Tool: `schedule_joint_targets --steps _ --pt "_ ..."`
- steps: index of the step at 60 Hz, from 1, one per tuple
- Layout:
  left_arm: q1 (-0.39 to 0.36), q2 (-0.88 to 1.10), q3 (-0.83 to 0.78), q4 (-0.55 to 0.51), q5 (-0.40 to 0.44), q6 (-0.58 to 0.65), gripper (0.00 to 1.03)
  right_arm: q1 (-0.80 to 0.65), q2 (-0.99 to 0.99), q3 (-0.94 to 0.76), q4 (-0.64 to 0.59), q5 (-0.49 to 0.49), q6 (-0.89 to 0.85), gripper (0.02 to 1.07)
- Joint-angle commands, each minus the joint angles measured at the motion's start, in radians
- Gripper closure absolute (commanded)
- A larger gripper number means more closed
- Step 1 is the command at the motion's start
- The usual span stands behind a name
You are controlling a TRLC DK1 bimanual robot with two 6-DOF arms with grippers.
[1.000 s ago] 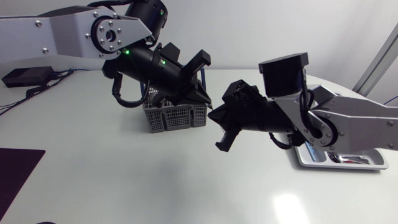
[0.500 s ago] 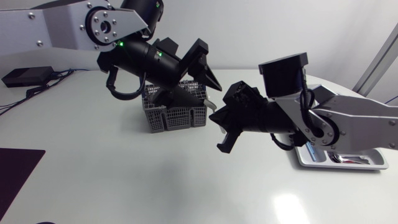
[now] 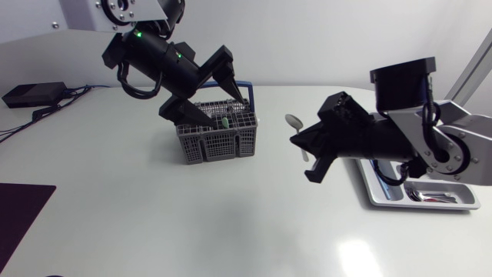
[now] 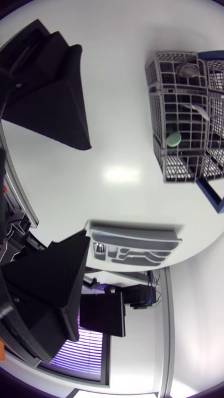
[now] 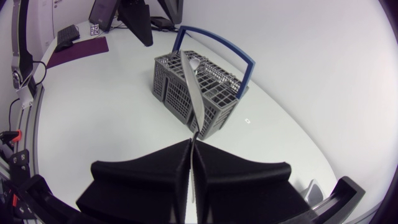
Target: Unload the cutlery basket into the drawer organizer.
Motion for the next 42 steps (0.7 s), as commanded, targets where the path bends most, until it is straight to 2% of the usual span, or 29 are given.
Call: schedule_joint_targets --steps 1,6,11,25,31,42 --pt "0.01 0.07 0.057 -0.041 -0.03 0.037 0.05 -0.076 -0.029 -0.039 -0.037 -0.036 -0.063 1.02" --pt "0.008 0.106 0.084 -0.056 -0.101 0.039 0.06 -0.164 -0.042 -0.045 -0.085 -0.077 -0.139 1.02" --pt "0.005 0.153 0.141 -0.111 -0.134 0.037 0.06 -0.288 -0.051 -0.046 -0.155 -0.137 -0.257 1.02" --pt "-0.02 0.215 0.228 -0.144 -0.228 -0.009 0.06 -0.516 -0.034 -0.04 -0.273 -0.217 -0.534 1.01" --pt "-0.033 0.239 0.259 -0.144 -0.283 -0.029 0.06 -0.615 0.012 -0.034 -0.29 -0.237 -0.653 1.02" --pt "-0.05 0.285 0.307 -0.147 -0.322 -0.061 0.06 -0.82 0.167 0.038 -0.367 -0.266 -0.909 1.02"
